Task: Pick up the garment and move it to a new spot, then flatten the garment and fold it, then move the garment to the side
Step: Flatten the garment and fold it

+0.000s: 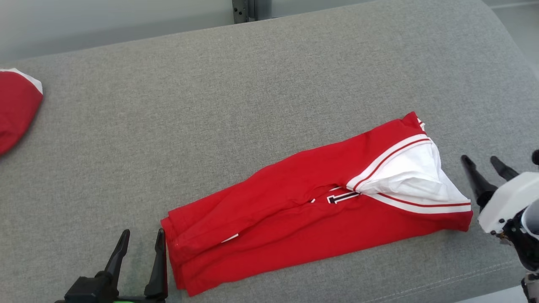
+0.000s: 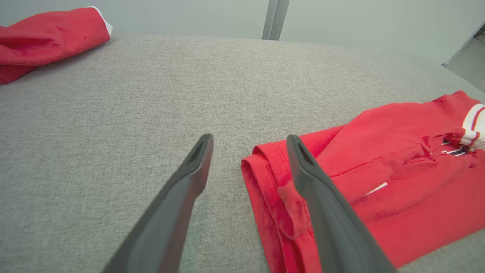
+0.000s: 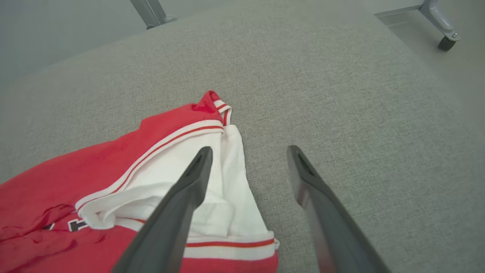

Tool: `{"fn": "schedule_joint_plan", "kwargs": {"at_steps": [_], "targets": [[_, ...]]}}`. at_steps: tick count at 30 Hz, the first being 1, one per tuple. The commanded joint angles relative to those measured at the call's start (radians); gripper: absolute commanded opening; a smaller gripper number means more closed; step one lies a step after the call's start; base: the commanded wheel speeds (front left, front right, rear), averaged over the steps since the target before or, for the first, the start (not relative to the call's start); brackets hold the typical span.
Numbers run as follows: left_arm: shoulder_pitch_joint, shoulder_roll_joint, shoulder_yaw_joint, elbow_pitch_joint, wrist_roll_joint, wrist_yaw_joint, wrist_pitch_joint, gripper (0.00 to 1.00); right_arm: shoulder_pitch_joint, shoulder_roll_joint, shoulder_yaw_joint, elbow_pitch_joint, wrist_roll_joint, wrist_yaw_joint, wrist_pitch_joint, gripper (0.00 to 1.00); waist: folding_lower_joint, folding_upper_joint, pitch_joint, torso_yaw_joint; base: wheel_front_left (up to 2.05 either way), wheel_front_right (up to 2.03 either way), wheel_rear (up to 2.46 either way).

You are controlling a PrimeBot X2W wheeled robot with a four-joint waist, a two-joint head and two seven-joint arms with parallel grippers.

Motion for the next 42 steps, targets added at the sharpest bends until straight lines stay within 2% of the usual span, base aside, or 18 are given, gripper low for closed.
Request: {"fn": "schedule_joint_plan", "kwargs": {"at_steps": [1,6,12,16,19,20,23,26,32,36,39,42], "targets": [[0.007,-0.016,0.008,0.000,0.020,0.000,-0.009,1.00,-0.023,0.012,0.006,0.031,-0.020,0.000,0.022,1.00,0.0000,0.0000,0.008,0.012,0.00,0.00,0.00],[-0.033,-0.070,0.036,0.022,0.074,-0.040,-0.015,1.00,-0.097,0.052,0.025,0.160,-0.083,0.000,0.062,1.00,0.0000,0.0000,0.021,0.050,0.00,0.00,0.00],[-0.055,-0.156,0.085,0.066,0.128,-0.101,-0.015,1.00,-0.150,0.056,0.052,0.325,-0.145,0.000,0.075,1.00,0.0000,0.0000,0.036,0.093,0.00,0.00,0.00],[-0.058,-0.200,0.119,0.096,0.156,-0.141,-0.015,1.00,-0.170,0.063,0.072,0.414,-0.130,0.000,0.105,1.00,0.0000,0.0000,0.038,0.106,0.00,0.00,0.00],[-0.052,-0.229,0.144,0.118,0.177,-0.168,-0.015,1.00,-0.178,0.065,0.112,0.455,-0.077,0.001,0.134,1.00,0.0000,0.0000,0.032,0.111,0.00,0.00,0.00],[-0.049,-0.237,0.151,0.126,0.182,-0.177,-0.015,1.00,-0.180,0.066,0.125,0.461,-0.047,0.003,0.138,0.00,0.0000,0.0000,0.029,0.112,0.00,0.00,0.00],[-0.040,-0.260,0.176,0.149,0.203,-0.201,-0.015,1.00,-0.174,0.043,0.165,0.443,0.067,0.005,0.147,0.00,0.0000,0.0000,0.015,0.117,0.00,0.00,0.00],[-0.027,-0.284,0.200,0.171,0.217,-0.222,-0.015,1.00,-0.178,-0.043,0.129,0.446,0.104,-0.001,0.098,0.00,0.0000,0.0000,-0.004,0.123,0.00,0.00,0.00],[0.001,-0.330,0.238,0.215,0.248,-0.267,-0.015,1.00,-0.178,-0.199,-0.044,0.529,0.097,-0.001,0.080,0.00,0.0000,0.0000,-0.056,0.153,0.00,0.00,0.00],[0.023,-0.352,0.262,0.234,0.264,-0.292,-0.015,1.00,-0.174,-0.268,-0.171,0.552,0.068,-0.001,0.107,0.00,0.0000,0.0000,-0.081,0.167,0.00,0.00,0.00],[0.041,-0.363,0.280,0.245,0.272,-0.305,-0.015,1.00,-0.170,-0.263,-0.192,0.490,0.072,0.000,0.140,0.00,0.0000,0.0000,-0.107,0.172,0.00,0.00,0.00],[0.055,-0.375,0.297,0.248,0.276,-0.311,-0.015,1.00,-0.133,-0.220,-0.127,0.353,0.119,0.000,0.167,0.00,0.0000,0.0000,-0.129,0.167,0.00,0.00,0.00]]}}
